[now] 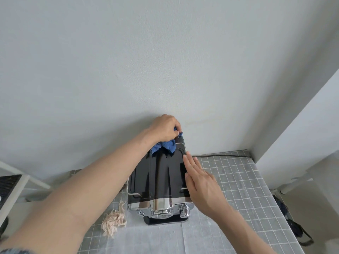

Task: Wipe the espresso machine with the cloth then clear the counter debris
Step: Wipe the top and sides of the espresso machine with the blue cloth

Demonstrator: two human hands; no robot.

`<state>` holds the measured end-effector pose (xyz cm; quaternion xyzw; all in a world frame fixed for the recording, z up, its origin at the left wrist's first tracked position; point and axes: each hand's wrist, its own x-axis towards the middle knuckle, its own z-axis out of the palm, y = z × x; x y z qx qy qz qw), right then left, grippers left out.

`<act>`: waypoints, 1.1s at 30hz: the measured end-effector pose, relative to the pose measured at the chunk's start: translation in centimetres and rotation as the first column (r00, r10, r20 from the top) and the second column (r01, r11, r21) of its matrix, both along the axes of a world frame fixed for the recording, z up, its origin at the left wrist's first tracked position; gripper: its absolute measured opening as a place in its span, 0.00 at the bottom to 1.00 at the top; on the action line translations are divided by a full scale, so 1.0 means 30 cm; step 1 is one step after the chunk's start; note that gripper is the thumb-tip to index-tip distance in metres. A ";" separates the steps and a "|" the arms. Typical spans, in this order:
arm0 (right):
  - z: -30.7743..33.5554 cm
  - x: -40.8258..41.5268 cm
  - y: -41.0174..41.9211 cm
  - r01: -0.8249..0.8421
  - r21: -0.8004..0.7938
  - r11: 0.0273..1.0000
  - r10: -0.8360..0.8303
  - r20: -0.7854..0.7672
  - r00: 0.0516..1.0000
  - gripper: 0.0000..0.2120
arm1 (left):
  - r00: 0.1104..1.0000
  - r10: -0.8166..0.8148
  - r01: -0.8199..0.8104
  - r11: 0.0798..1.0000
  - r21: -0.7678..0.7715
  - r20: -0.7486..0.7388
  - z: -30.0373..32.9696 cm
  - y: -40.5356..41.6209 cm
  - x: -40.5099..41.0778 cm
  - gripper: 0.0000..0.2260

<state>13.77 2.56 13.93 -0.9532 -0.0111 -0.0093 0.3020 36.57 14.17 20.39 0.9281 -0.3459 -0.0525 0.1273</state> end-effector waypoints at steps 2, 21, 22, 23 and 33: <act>0.004 -0.002 0.000 0.004 -0.007 1.000 -0.004 -0.012 1.000 0.27 | 0.998 -0.024 0.023 1.000 -0.012 -0.051 -0.007 0.005 0.002 0.08; -0.012 -0.007 0.011 0.026 -0.010 1.000 -0.026 -0.006 1.000 0.27 | 0.980 0.188 -0.192 0.979 0.064 0.061 0.018 0.199 0.034 0.10; -0.015 -0.006 0.010 0.024 -0.004 1.000 -0.024 -0.007 1.000 0.27 | 0.978 0.201 -0.206 0.974 0.098 0.060 0.021 0.234 0.042 0.11; -0.020 -0.006 0.010 0.022 0.005 1.000 -0.022 -0.006 1.000 0.27 | 0.975 0.214 -0.219 0.968 0.125 0.053 0.022 0.269 0.047 0.11; -0.029 0.002 0.010 0.028 0.034 0.999 -0.029 0.016 0.999 0.28 | 0.998 -0.063 0.063 0.998 0.022 0.011 0.023 0.129 0.008 0.08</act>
